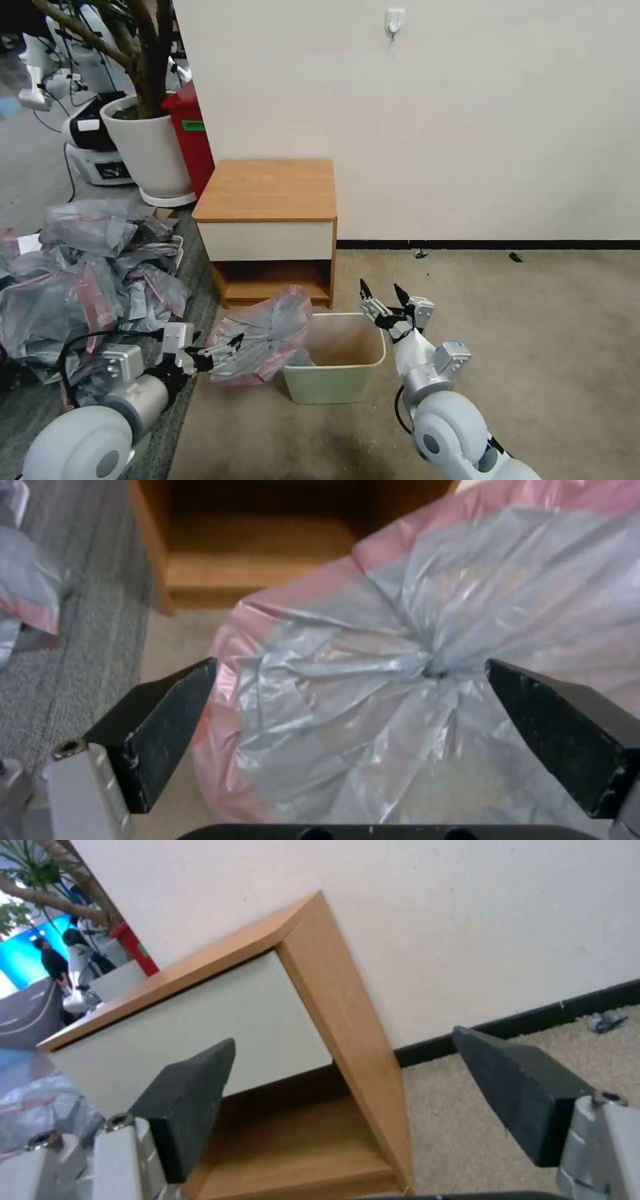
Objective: Pick up the garbage bag from the table and place it over the trash can.
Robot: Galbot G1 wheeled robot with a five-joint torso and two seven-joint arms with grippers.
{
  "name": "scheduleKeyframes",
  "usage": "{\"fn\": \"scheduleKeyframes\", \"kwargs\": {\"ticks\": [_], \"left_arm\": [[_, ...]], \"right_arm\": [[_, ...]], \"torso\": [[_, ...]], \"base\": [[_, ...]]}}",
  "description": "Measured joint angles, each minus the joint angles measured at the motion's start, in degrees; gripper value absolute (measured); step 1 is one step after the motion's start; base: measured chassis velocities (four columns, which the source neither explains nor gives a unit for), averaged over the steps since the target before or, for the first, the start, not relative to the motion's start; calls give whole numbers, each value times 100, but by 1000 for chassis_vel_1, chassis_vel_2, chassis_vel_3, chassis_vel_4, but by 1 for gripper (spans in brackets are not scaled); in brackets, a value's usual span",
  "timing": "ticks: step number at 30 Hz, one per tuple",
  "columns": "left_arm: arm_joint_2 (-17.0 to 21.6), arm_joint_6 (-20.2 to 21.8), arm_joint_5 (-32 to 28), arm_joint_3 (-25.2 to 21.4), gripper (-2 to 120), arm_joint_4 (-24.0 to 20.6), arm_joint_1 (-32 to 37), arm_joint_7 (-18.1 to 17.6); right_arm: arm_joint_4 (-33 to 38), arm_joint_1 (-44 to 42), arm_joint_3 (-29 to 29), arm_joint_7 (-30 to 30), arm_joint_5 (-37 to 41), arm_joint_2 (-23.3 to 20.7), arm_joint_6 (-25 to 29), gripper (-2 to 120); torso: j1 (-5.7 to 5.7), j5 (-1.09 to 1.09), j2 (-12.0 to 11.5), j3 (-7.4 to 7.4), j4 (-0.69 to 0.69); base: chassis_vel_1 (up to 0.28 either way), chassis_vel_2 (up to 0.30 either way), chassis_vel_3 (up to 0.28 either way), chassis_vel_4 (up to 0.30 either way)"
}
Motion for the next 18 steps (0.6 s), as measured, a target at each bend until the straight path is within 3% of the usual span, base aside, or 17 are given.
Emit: {"fn": "scheduleKeyframes", "kwargs": {"ticks": [5, 18], "left_arm": [[106, 71, 313, 169, 100, 167, -161, -31], [261, 282, 457, 609, 100, 531, -502, -27]], "right_arm": [[-25, 4, 22, -3, 2, 21, 17, 86], [-116, -39, 43, -10, -46, 143, 64, 83]], "torso": [[0, 0, 0, 0, 0], [0, 0, 0, 0, 0]], "base": [[0, 0, 0, 0], [0, 0, 0, 0]]}}
